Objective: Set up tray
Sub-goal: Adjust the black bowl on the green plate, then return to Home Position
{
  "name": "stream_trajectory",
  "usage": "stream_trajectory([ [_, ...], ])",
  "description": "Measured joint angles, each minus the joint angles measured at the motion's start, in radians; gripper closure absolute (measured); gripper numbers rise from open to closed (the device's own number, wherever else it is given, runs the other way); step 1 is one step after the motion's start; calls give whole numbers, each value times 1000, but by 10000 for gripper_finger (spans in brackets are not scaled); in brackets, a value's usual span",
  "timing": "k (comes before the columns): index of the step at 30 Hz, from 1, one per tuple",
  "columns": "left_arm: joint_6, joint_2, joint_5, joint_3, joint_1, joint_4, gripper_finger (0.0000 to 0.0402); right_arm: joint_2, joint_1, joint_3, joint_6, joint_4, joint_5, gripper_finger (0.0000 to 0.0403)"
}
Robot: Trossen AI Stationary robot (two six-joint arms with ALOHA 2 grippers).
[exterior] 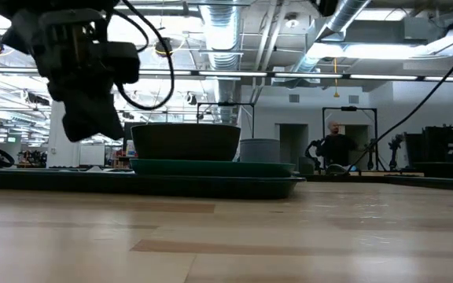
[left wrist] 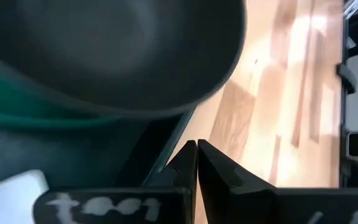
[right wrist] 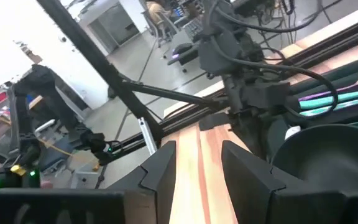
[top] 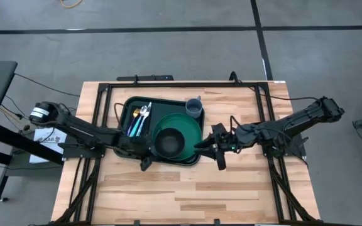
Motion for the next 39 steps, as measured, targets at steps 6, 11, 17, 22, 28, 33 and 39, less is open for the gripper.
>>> stream_trajectory([
  [6,55,59,-7,48,34,63,401,-34,18,0,1,-69,9,281],
  [11,109,77,-9,91,97,58,401,-49,27,0,7,-126,26,281],
  [17,123,115,63,127,166,59,401,-48,37,1,-2,-156,24,281],
  [22,68,80,130,126,175,72,402,-57,63,1,-92,-170,-6,281],
  [28,-66,-81,93,126,175,83,401,-134,92,-97,-217,-84,-54,281],
  [33,-146,-258,-51,126,171,69,401,-288,92,-390,-169,247,-154,281],
  [39,-182,-405,-240,126,168,95,401,-466,92,-584,-162,425,-185,281],
])
